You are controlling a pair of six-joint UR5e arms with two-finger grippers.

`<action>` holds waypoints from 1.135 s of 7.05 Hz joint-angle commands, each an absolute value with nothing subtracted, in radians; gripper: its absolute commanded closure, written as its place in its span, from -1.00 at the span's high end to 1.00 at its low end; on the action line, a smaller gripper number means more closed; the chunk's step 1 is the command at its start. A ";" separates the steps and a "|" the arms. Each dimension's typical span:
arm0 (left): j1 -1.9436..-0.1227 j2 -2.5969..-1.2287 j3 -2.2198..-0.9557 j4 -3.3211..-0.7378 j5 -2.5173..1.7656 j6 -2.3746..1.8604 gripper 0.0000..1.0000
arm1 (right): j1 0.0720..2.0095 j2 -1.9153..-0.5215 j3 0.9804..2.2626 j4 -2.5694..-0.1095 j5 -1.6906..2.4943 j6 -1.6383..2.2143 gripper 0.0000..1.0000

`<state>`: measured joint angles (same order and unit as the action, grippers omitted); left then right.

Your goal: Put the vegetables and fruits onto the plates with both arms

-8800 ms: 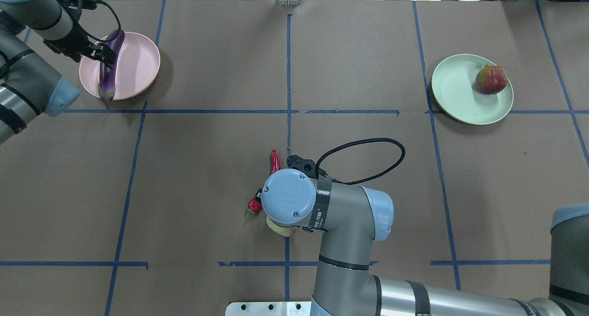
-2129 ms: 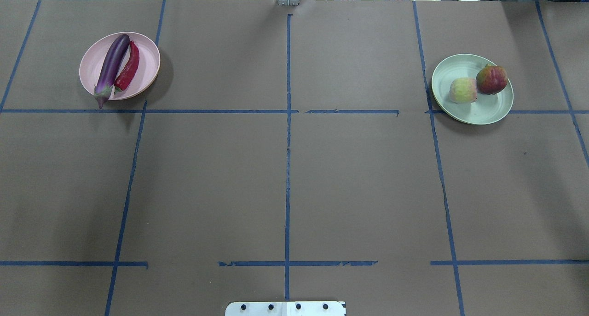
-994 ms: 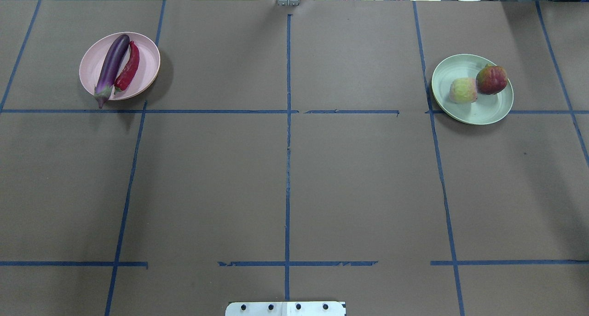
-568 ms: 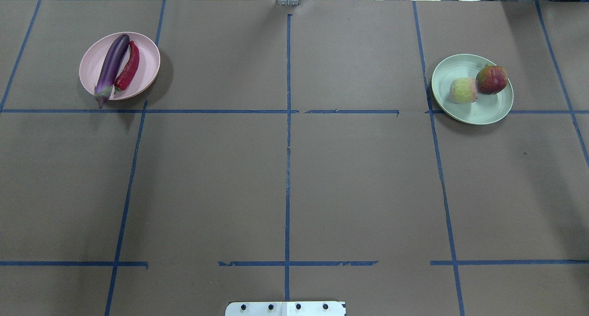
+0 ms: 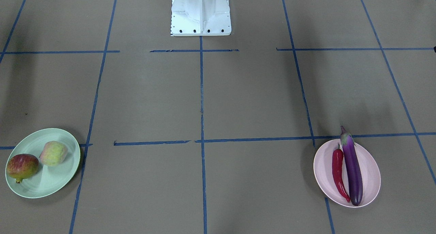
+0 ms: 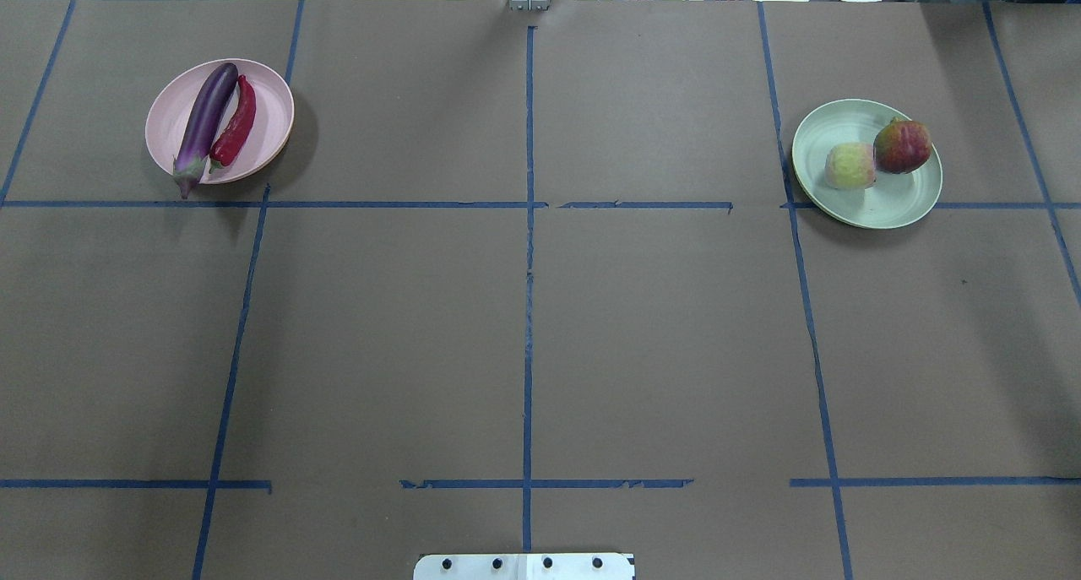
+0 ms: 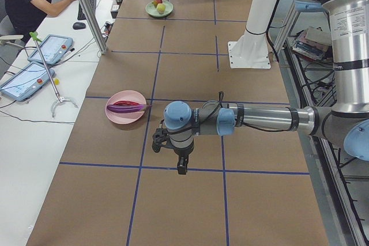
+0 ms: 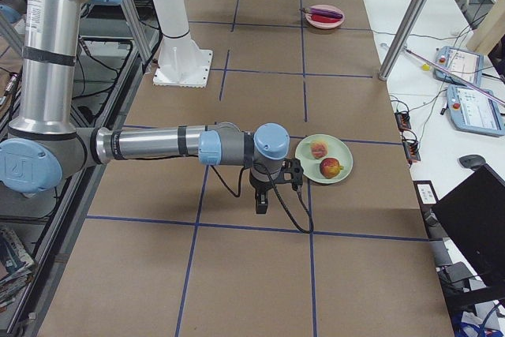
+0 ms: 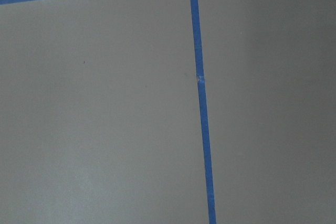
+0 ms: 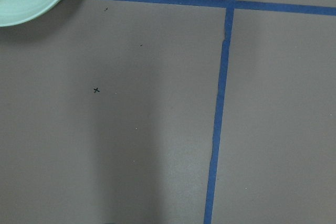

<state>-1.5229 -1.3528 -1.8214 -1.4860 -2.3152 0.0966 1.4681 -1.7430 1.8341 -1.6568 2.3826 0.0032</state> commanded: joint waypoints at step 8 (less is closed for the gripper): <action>-1.520 -1.361 -1.835 -1.496 -2.321 0.098 1.00 | 1.468 -1.738 1.867 -1.657 2.381 0.012 1.00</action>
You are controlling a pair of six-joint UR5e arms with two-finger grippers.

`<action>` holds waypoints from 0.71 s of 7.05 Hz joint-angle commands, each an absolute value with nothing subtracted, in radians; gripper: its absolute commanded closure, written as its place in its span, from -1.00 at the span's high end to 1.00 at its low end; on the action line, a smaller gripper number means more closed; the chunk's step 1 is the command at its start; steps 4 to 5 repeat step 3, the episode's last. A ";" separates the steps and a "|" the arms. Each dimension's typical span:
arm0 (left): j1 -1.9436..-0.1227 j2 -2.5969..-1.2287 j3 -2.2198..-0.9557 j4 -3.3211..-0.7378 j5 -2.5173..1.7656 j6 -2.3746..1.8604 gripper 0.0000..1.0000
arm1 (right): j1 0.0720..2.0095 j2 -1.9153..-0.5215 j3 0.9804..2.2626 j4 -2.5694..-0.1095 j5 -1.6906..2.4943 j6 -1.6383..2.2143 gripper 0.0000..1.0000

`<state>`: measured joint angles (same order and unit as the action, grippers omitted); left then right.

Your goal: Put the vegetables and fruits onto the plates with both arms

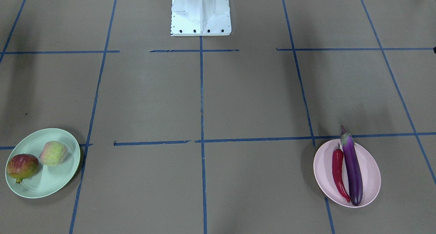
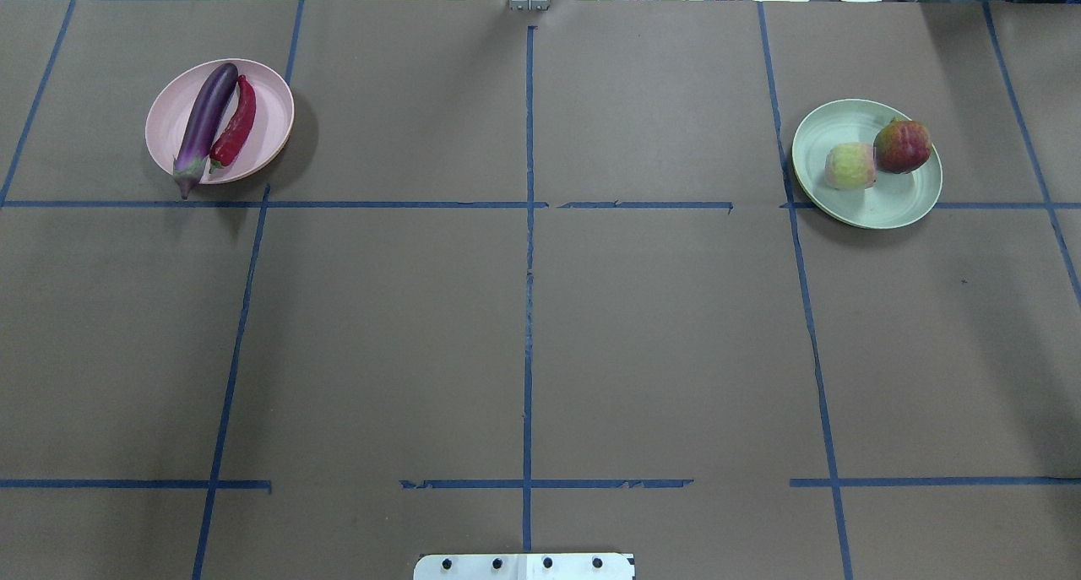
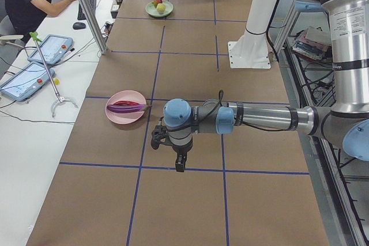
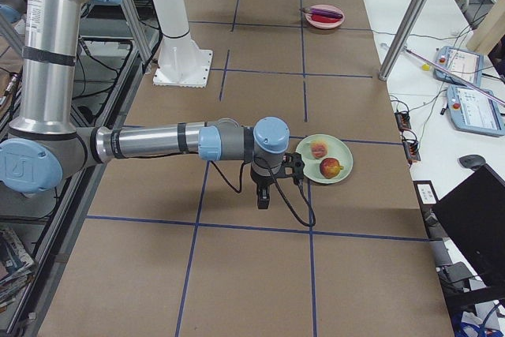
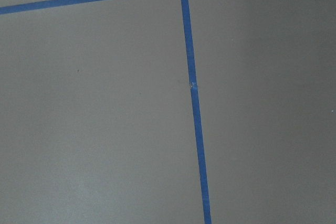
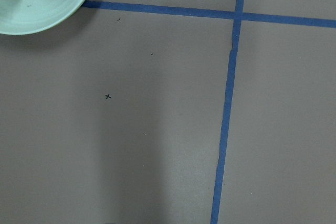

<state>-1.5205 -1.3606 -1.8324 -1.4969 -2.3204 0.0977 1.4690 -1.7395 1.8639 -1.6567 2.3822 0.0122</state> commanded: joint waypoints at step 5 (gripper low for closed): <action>-1.519 -1.382 -1.838 -1.496 -2.332 0.097 1.00 | 1.468 -1.738 1.864 -1.657 2.381 0.014 1.00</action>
